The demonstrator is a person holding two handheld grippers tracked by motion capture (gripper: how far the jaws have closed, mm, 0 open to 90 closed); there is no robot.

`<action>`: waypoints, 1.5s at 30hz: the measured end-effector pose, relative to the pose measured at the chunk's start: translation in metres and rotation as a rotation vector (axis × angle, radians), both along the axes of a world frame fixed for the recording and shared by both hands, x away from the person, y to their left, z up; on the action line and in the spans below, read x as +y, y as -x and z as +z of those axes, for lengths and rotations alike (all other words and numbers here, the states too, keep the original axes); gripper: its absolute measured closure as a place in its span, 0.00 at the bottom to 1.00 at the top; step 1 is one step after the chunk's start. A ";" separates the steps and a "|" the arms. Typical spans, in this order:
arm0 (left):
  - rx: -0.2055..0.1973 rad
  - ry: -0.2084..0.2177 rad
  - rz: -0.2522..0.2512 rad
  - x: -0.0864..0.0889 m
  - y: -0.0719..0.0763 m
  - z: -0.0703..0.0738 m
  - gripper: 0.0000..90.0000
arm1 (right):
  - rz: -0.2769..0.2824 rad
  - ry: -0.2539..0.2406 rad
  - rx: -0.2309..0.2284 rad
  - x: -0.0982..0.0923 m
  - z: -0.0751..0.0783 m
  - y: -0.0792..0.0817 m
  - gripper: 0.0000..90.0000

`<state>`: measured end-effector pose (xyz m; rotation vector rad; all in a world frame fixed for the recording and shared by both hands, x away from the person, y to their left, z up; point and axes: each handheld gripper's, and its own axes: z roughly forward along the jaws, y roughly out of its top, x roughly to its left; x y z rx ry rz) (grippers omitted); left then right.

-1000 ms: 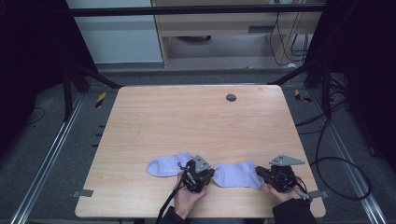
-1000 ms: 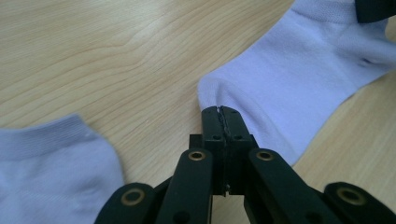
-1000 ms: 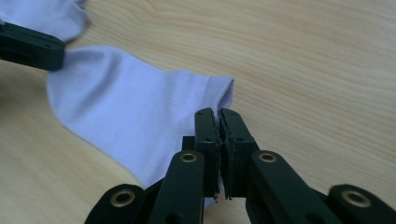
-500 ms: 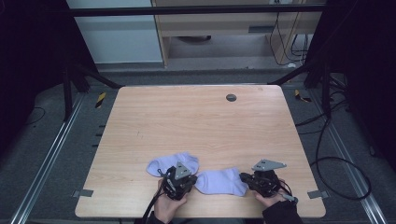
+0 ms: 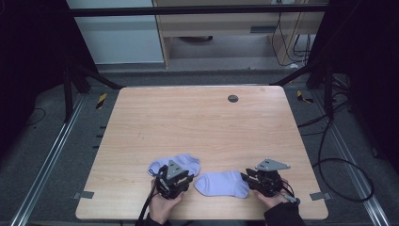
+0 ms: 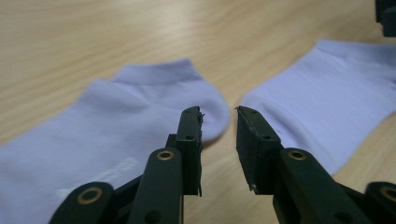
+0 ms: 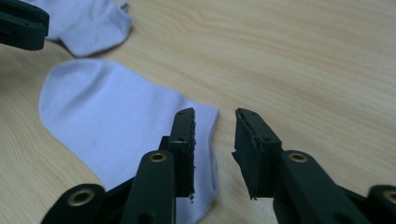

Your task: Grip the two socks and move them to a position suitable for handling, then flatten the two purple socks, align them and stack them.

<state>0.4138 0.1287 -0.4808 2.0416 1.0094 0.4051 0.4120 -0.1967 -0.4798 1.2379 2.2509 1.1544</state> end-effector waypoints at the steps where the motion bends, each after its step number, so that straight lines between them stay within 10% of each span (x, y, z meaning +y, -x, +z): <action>1: -0.009 0.005 0.015 0.005 -0.001 0.002 0.77 | 0.000 0.000 0.000 0.000 0.000 0.000 0.74; 22: -0.038 0.074 0.237 0.092 -0.022 0.010 0.55 | 0.023 -0.098 -0.069 0.085 0.020 -0.038 0.53; 45: 0.038 0.015 0.284 0.119 -0.030 -0.017 0.66 | 0.066 0.048 0.005 0.164 -0.015 -0.076 0.67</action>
